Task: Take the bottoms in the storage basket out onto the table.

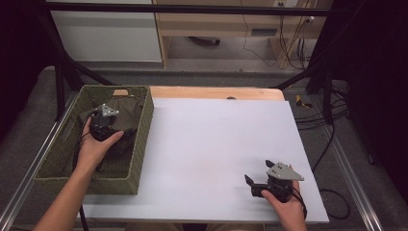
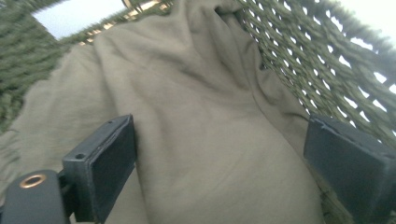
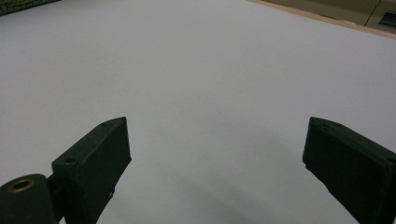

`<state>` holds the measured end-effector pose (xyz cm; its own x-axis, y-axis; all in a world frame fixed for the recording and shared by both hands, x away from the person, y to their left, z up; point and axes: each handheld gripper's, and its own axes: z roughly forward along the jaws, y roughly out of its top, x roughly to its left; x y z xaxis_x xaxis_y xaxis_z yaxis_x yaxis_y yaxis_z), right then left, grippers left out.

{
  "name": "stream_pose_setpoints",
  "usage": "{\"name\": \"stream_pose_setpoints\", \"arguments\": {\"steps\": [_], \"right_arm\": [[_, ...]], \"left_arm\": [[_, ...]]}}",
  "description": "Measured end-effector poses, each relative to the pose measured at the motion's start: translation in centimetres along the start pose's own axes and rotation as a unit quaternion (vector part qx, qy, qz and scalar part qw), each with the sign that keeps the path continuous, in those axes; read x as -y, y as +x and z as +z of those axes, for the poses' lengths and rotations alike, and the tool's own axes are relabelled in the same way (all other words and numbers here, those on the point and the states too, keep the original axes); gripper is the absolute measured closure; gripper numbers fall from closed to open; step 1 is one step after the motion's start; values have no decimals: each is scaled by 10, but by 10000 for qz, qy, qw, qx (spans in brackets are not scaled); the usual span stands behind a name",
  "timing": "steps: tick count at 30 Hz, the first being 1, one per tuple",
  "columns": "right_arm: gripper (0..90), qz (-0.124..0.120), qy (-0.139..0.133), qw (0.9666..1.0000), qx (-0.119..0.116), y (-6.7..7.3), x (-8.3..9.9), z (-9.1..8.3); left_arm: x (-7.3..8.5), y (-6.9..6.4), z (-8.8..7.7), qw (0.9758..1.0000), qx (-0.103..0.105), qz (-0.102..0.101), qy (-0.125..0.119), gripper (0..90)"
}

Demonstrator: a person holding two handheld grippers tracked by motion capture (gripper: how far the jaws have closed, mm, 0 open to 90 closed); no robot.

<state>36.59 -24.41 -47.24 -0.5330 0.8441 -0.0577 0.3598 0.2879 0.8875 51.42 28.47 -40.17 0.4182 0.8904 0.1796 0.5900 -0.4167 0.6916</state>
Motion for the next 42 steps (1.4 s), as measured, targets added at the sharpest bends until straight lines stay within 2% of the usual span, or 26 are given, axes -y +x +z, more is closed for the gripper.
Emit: {"name": "stream_pose_setpoints", "arguments": {"steps": [3,4,5,10,13,18,23,28,29,32,35,37,39,41,42], "right_arm": [[78,-9,-3,10000,-30,1,0,0],[78,-12,3,10000,-38,1,0,0],[78,-14,9,10000,-44,1,0,0],[79,-23,27,10000,-80,1,0,1],[78,-56,34,9999,-100,2,0,1],[78,-81,52,9999,-125,2,0,1],[78,-123,92,9998,-152,4,0,3],[78,-135,107,9997,-156,5,1,3],[78,-136,111,9997,-162,5,1,3],[78,-145,113,9997,-174,5,1,3],[78,-147,112,9997,-188,6,0,4],[79,-145,121,9996,-196,7,0,4],[79,-139,124,9997,-185,7,1,4],[79,-112,113,9997,-170,6,1,3],[79,-105,98,9998,-167,6,1,3]], "left_arm": [[5,-3,11,9990,80,148,414,79],[8,-5,19,9976,2,233,655,72],[9,-5,22,9970,-16,214,745,63],[12,-2,28,9961,-75,161,862,40],[15,3,32,9962,-61,46,868,32],[17,6,38,9957,-72,21,921,26],[19,5,44,9956,-97,121,924,8],[20,5,48,9953,-114,124,957,0],[20,5,48,9948,-215,237,964,76],[19,6,48,9945,-213,211,999,110],[16,7,47,9937,-230,176,1079,206],[15,7,47,9930,-245,239,1133,327],[14,6,46,9924,-166,352,1165,489],[10,6,45,9914,-162,352,1246,621],[7,5,44,9917,-197,360,1218,686]]}}
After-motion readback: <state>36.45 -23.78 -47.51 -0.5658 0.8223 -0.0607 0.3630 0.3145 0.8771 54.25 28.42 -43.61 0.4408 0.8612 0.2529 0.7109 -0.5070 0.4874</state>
